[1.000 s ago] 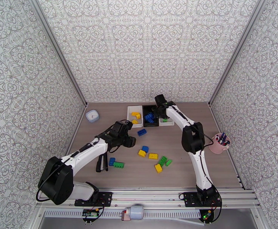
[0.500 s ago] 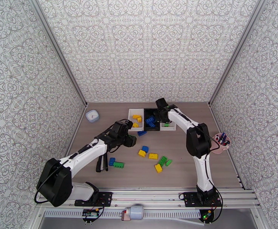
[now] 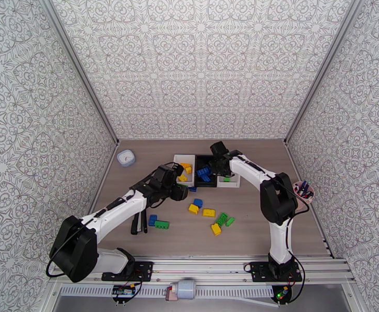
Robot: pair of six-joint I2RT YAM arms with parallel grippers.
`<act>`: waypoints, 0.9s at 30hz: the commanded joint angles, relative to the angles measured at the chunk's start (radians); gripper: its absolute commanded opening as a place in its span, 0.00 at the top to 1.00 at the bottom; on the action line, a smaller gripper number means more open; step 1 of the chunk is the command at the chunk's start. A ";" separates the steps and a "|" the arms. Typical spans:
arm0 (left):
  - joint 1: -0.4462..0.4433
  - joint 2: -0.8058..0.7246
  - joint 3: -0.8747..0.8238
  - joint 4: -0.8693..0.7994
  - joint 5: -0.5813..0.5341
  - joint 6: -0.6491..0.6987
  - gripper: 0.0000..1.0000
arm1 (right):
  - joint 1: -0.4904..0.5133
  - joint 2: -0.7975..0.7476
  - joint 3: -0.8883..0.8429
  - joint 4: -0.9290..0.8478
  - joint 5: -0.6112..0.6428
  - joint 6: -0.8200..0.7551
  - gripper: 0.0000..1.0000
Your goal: Sort the legos into containers by color
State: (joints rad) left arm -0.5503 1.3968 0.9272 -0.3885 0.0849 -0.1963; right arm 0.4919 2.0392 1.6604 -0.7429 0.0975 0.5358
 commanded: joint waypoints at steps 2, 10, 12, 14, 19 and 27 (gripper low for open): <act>-0.016 0.022 0.037 0.013 0.020 0.032 0.37 | 0.000 0.040 0.051 0.024 0.015 0.029 0.78; -0.036 0.024 0.042 0.043 0.022 0.039 0.36 | -0.001 0.056 0.089 0.018 0.015 0.024 0.72; -0.038 0.036 0.047 0.071 0.027 0.043 0.36 | 0.000 0.025 0.061 0.039 0.006 0.025 0.59; -0.041 0.055 0.065 0.107 0.041 0.047 0.36 | -0.003 -0.024 0.015 0.069 0.000 0.026 0.45; -0.066 0.140 0.129 0.211 0.076 0.066 0.36 | -0.036 -0.195 -0.173 0.165 -0.009 0.045 0.19; -0.127 0.327 0.296 0.305 0.135 0.174 0.36 | -0.100 -0.477 -0.447 0.212 0.043 -0.008 0.05</act>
State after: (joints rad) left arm -0.6598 1.6741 1.1599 -0.1547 0.1730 -0.0830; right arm 0.4042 1.6207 1.2835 -0.5613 0.1066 0.5560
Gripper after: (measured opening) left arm 0.637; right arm 0.945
